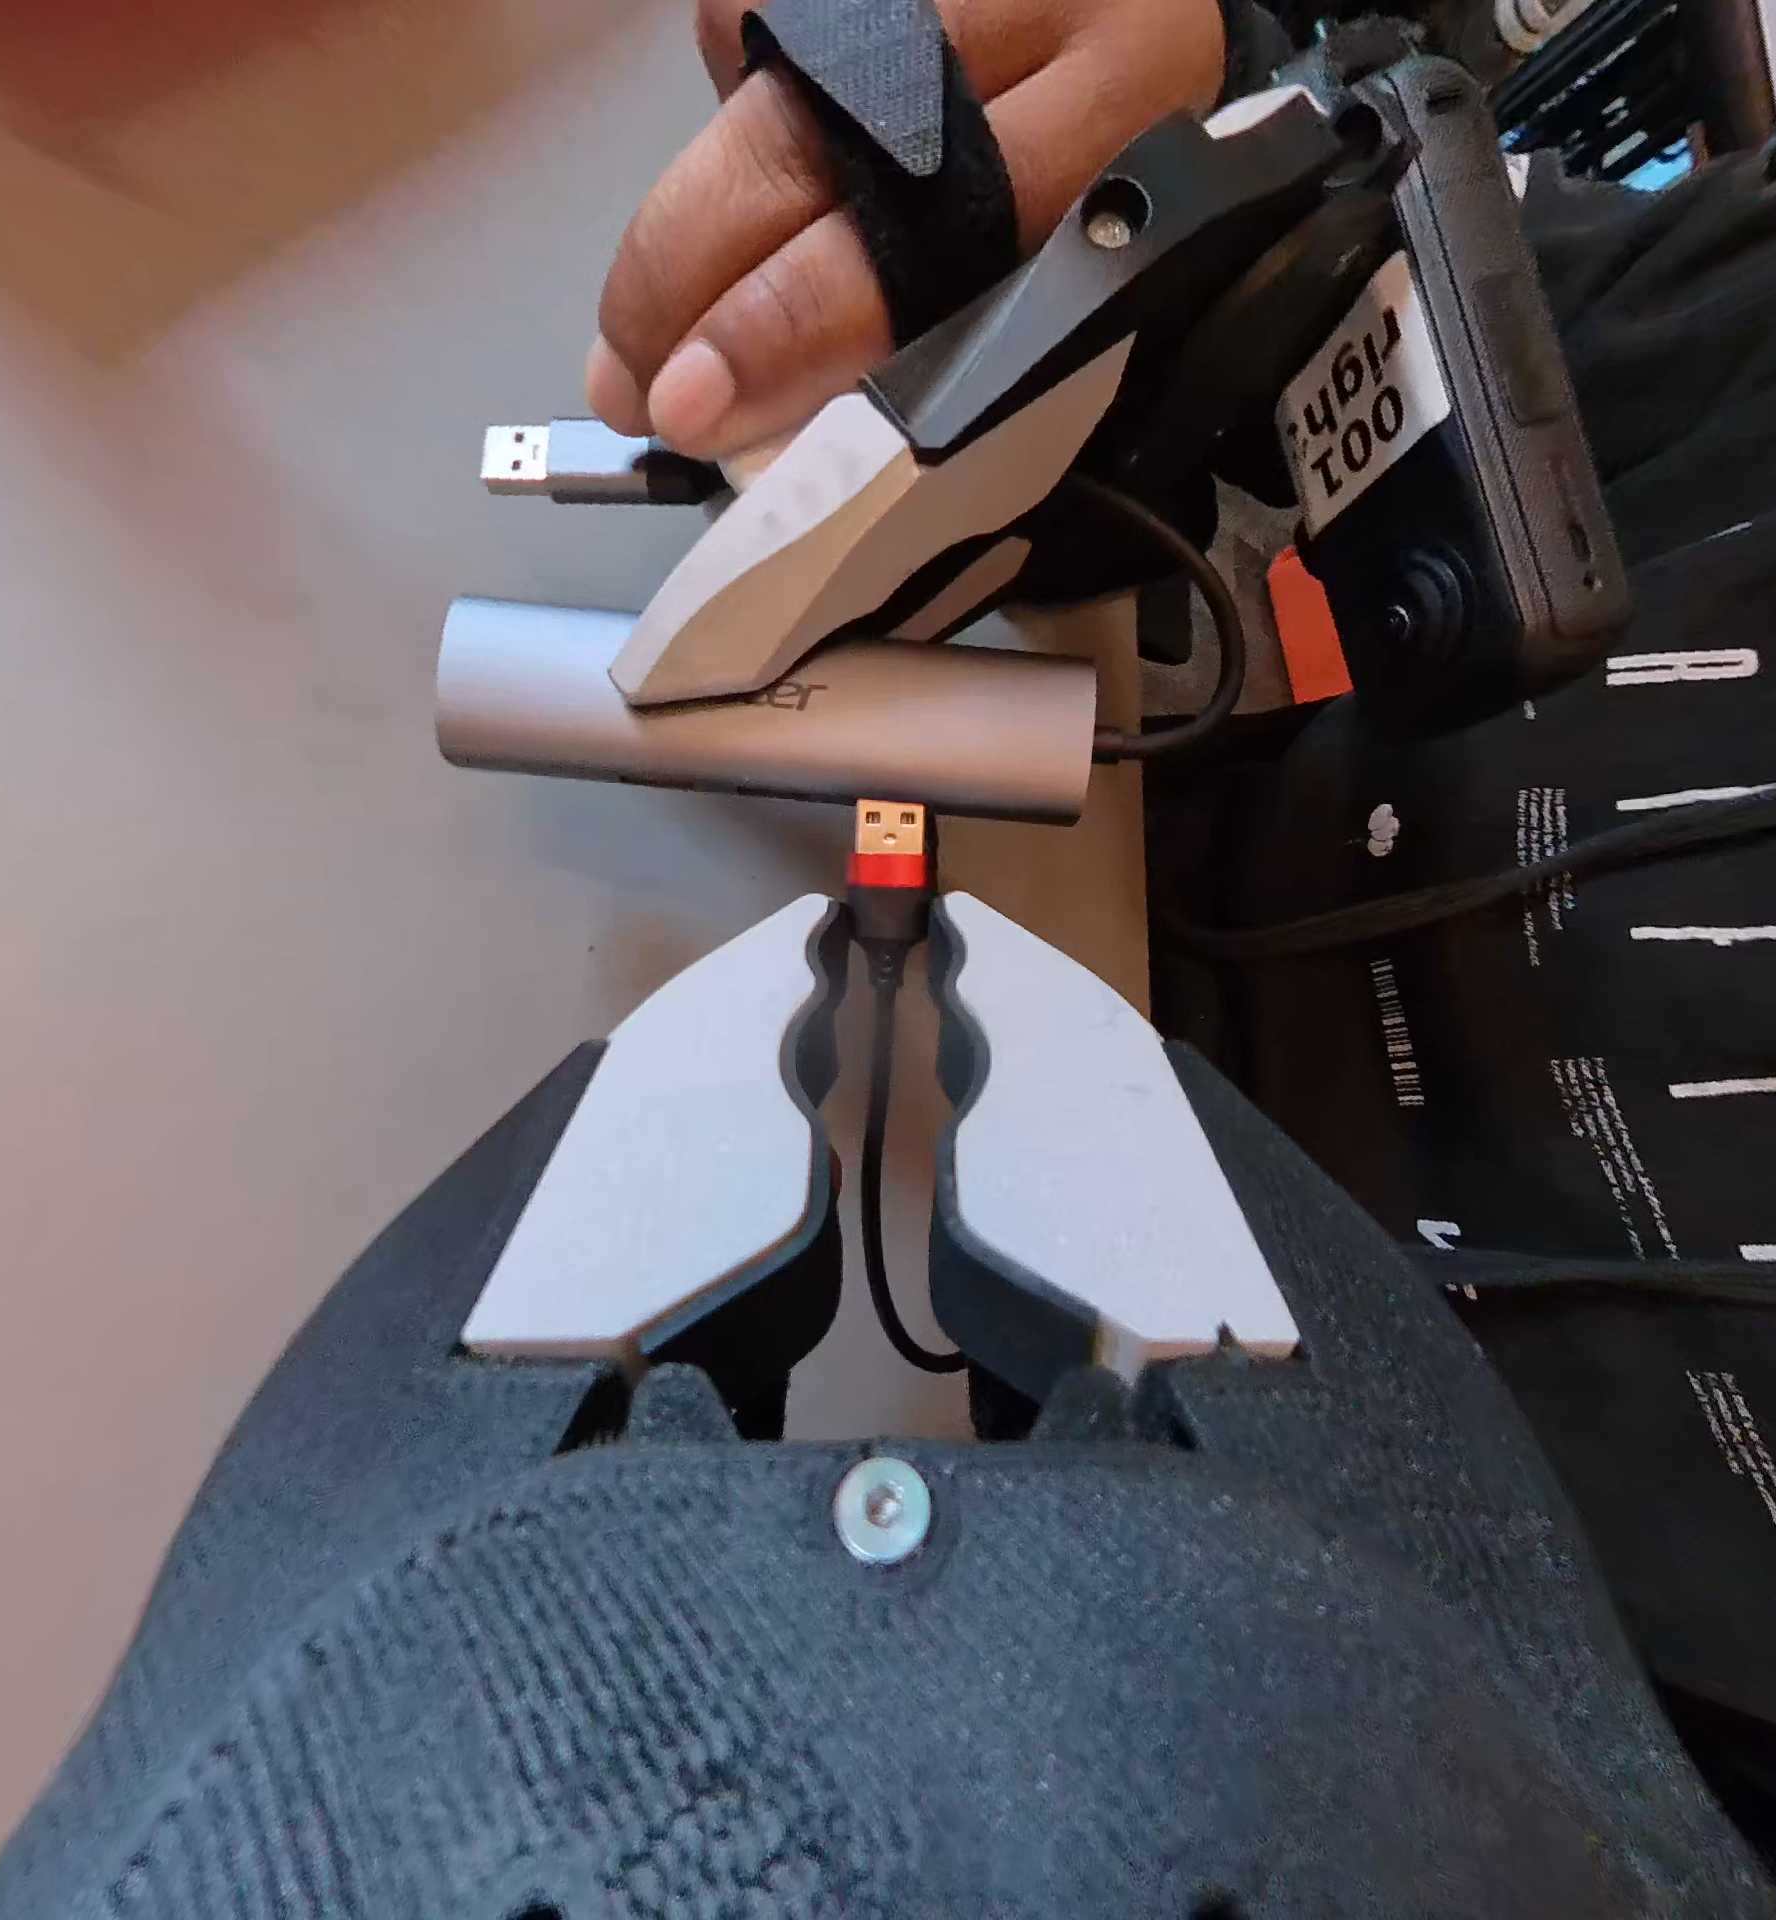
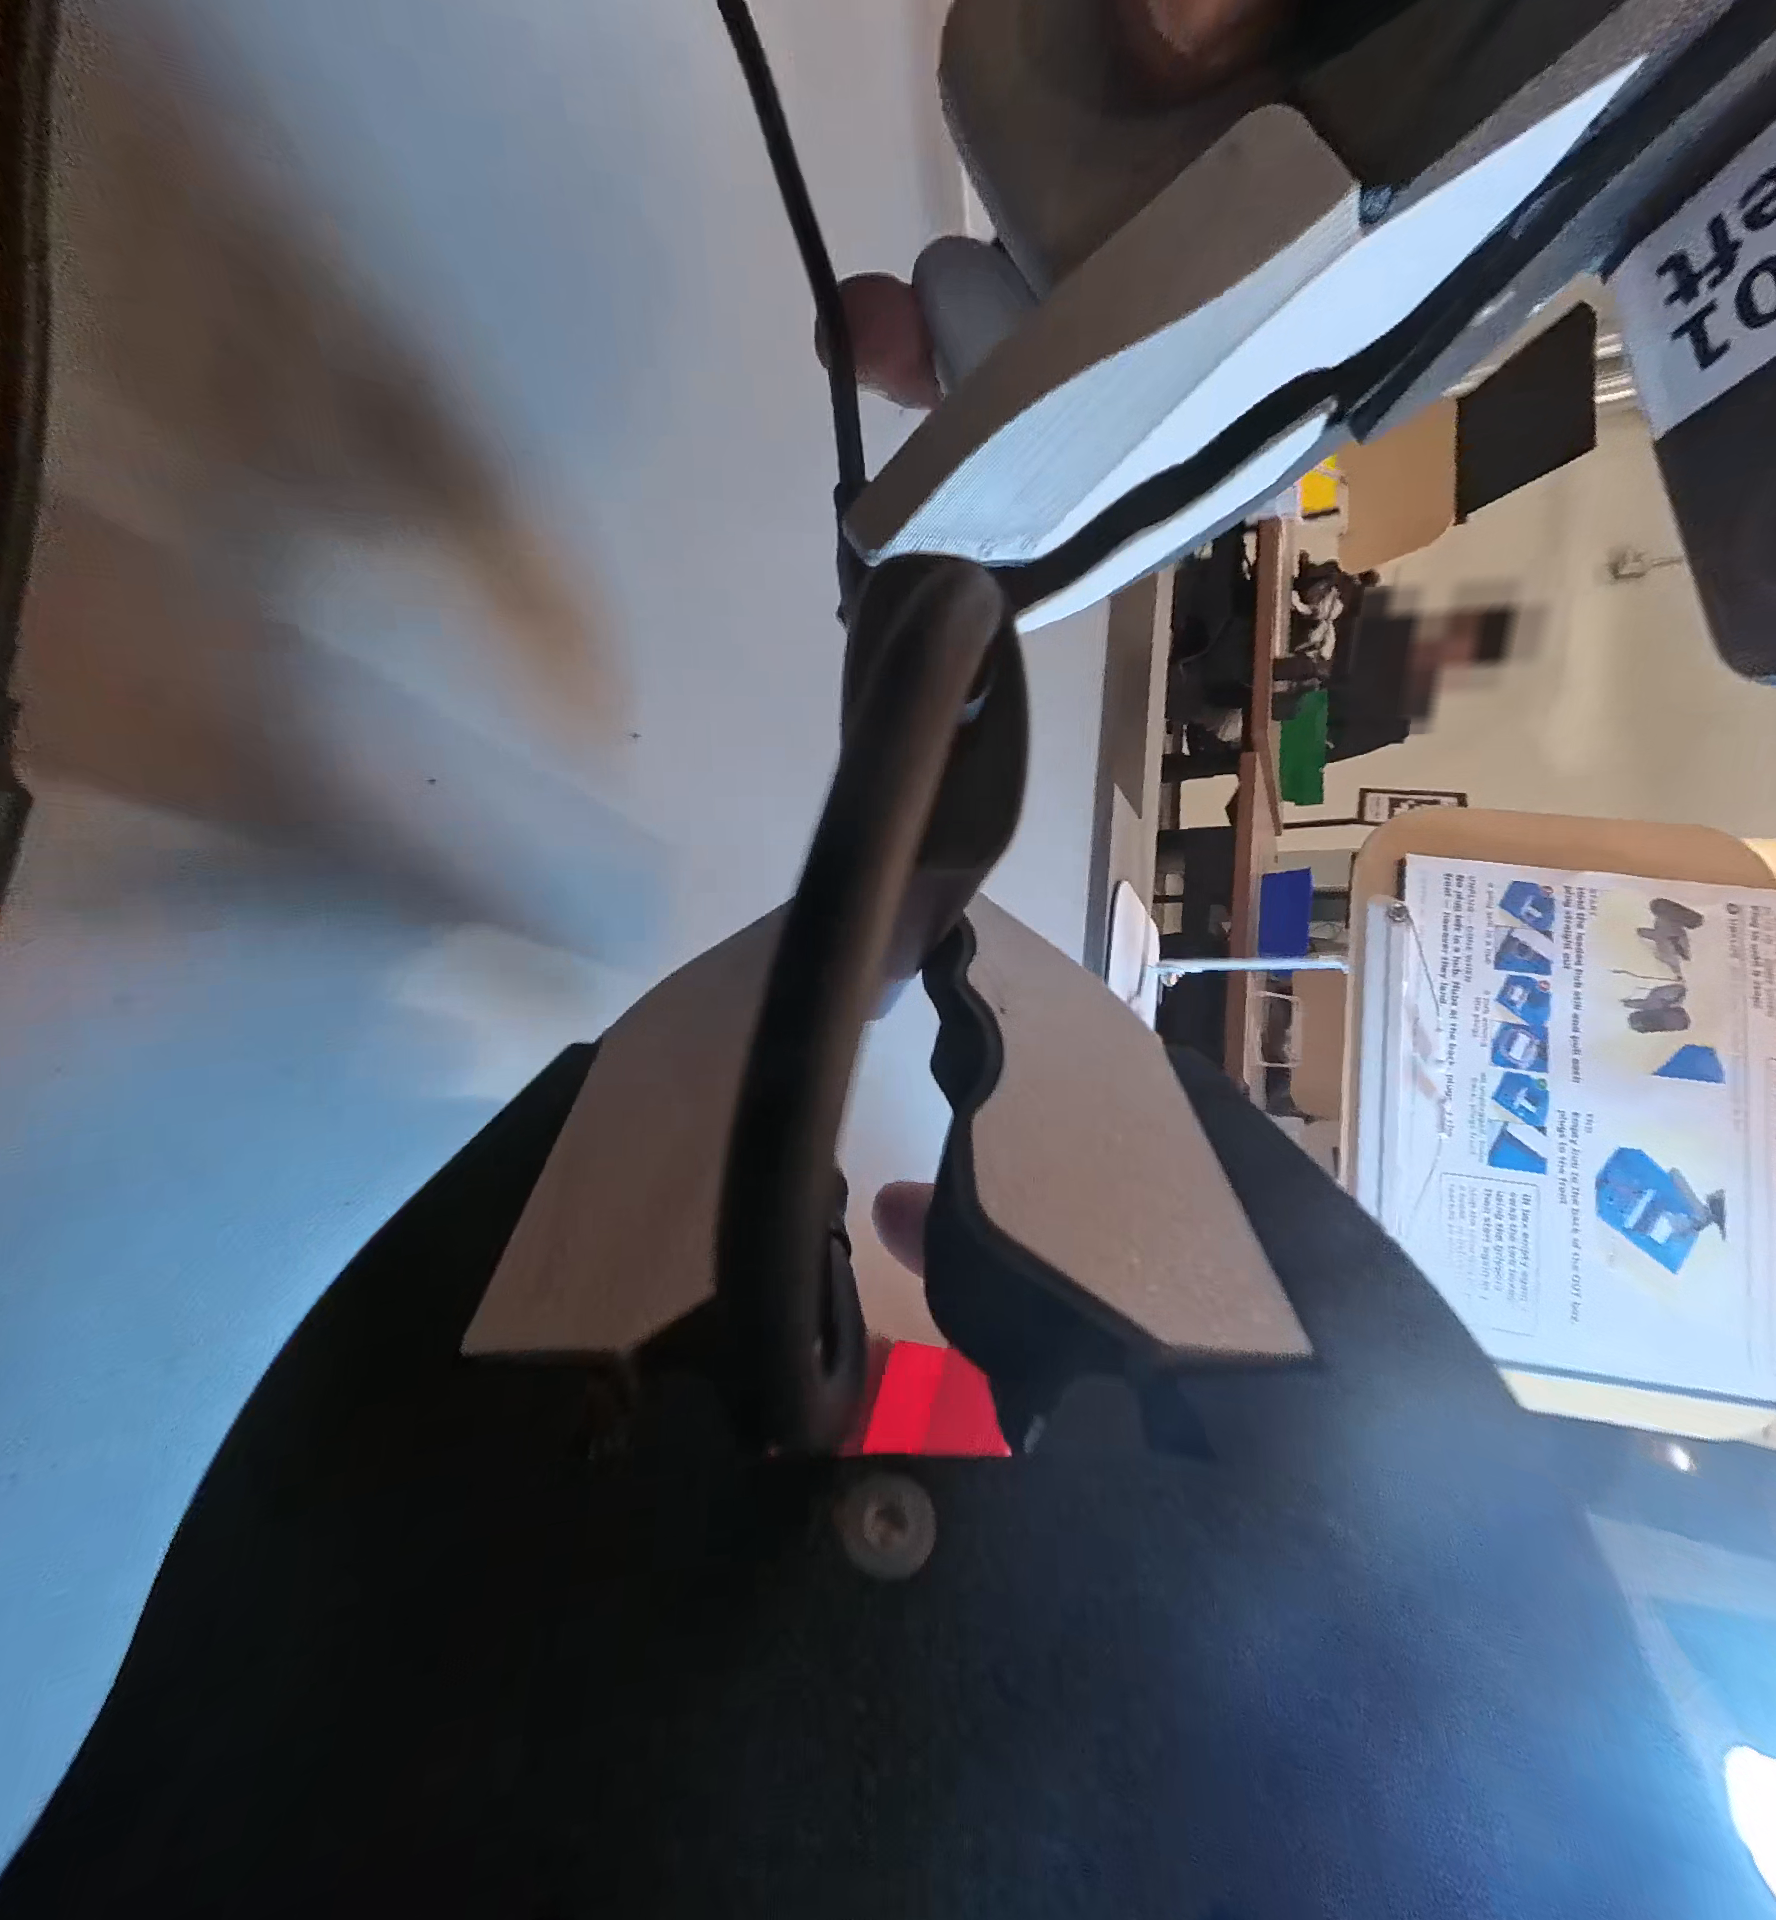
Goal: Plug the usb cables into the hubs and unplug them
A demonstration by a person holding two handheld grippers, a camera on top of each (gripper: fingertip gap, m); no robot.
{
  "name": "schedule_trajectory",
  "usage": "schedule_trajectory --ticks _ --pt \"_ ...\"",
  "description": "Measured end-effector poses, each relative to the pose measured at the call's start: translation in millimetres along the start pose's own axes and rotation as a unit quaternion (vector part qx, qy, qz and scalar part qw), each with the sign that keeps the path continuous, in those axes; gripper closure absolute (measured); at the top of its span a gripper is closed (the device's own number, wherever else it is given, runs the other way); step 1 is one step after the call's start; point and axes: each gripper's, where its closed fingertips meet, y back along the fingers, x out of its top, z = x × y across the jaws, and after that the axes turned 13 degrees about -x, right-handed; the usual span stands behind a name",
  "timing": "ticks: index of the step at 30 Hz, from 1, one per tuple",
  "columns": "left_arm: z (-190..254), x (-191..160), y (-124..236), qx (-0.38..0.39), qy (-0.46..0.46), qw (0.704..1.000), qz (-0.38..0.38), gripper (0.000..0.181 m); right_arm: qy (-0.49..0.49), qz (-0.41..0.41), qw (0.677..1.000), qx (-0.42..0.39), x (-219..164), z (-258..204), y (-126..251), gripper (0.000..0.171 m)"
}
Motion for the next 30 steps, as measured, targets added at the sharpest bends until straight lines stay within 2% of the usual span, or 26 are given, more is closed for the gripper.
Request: schedule_trajectory --ticks 11,21,30 --pt "4.4 -9.2 -11.3 -0.036 0.041 0.998 -0.003 0.167 0.0 0.034 0.999 0.01 10.1 -12.3 0.3 0.153" --pt "-16.3 -8.6 -8.2 -0.019 0.084 0.996 0.022 0.166 0.011 -0.022 1.0 0.016 -6.4 -20.4 -6.9 0.153" --pt "-5.9 -8.9 -16.5 -0.05 0.061 0.997 0.014 0.166 0.008 0.048 0.999 0.016 16.3 -22.4 -0.8 0.153"
